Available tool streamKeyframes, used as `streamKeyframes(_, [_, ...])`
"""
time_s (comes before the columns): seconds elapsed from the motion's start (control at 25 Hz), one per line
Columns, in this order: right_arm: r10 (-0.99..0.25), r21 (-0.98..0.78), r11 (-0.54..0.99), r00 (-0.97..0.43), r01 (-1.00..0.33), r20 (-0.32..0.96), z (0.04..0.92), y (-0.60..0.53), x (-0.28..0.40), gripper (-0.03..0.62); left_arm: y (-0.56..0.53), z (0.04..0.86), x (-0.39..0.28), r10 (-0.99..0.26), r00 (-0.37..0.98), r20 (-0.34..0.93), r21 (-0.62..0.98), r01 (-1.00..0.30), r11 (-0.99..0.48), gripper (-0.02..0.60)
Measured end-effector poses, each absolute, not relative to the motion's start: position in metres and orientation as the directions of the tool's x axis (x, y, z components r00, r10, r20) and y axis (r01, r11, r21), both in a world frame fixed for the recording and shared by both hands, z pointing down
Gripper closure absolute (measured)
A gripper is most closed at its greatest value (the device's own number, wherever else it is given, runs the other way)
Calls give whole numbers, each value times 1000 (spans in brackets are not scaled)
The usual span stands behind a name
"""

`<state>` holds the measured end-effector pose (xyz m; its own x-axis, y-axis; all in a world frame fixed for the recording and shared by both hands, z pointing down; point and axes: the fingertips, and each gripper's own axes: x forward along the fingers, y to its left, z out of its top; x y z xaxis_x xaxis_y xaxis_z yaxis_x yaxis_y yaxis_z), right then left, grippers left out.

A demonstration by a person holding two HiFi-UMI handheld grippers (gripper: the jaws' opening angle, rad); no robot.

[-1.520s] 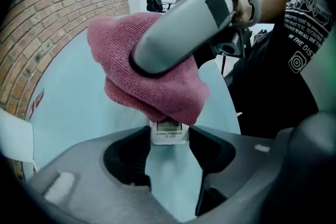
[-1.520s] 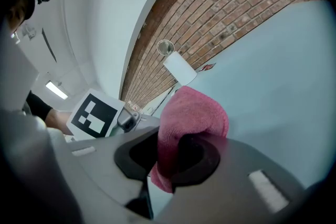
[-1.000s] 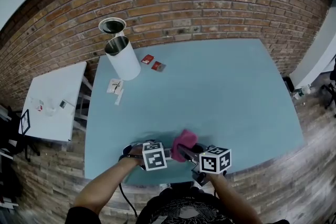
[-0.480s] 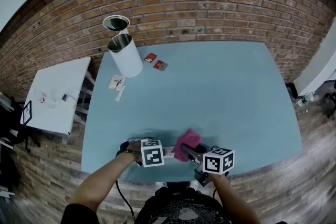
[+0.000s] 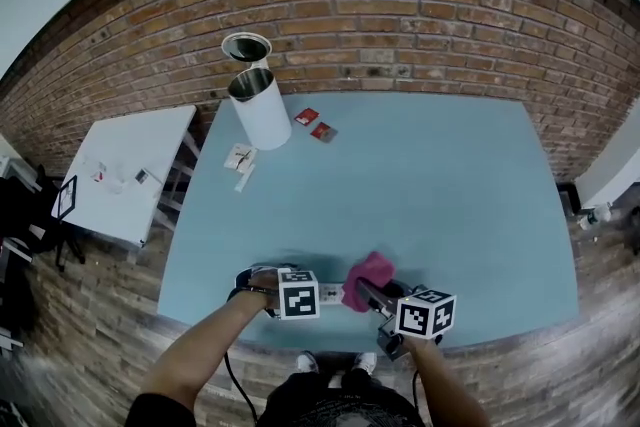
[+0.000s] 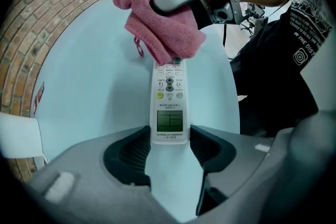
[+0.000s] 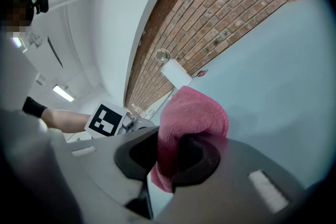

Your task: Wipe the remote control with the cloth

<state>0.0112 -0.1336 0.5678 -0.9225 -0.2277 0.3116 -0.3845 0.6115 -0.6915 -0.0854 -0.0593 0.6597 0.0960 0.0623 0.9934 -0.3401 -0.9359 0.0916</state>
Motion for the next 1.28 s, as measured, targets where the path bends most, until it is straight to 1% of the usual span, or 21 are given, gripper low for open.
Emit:
streamKeyframes(0.12, [-244,-684,622,-924,-381,293,557,-134,10,531,-61,659,-89,50,103,993,83,-353,-932,344])
streamKeyframes(0.2, [-262,-678,625,-922,-388,286,552,-132,13,531,-63,658,-89,16,123,992,62,-384,-921,333])
streamKeyframes(0.44, [-315,-667,612,-905,-424,287,546,-113,18,531,-61,648,-106,-154,140,978,-72,-470,-880,330])
streamKeyframes(0.64, [-339,-635,630,-894,-447,293,537,-85,12,531,-58,622,-114,-334,224,916,-126,-629,-767,333])
streamKeyframes(0.76, [-369,-584,653,-876,-482,310,530,-69,9,531,-53,594,-108,-461,309,832,-98,-736,-670,336])
streamKeyframes(0.8, [-384,-562,661,-867,-498,316,526,-64,9,531,-50,585,-105,-500,336,798,-77,-766,-638,350])
streamKeyframes(0.92, [-430,-488,683,-839,-543,333,517,-48,7,531,-38,558,-92,-594,411,692,14,-830,-558,362])
streamKeyframes(1.08, [-485,-402,695,-801,-596,350,504,-25,7,531,-18,530,-68,-664,478,575,116,-851,-512,364])
streamKeyframes(1.24, [-526,-330,705,-775,-628,352,491,-1,8,531,-2,508,-49,-729,500,468,181,-861,-474,373])
streamKeyframes(1.28, [-538,-310,705,-766,-637,351,488,4,9,531,1,503,-48,-751,489,443,190,-870,-454,412])
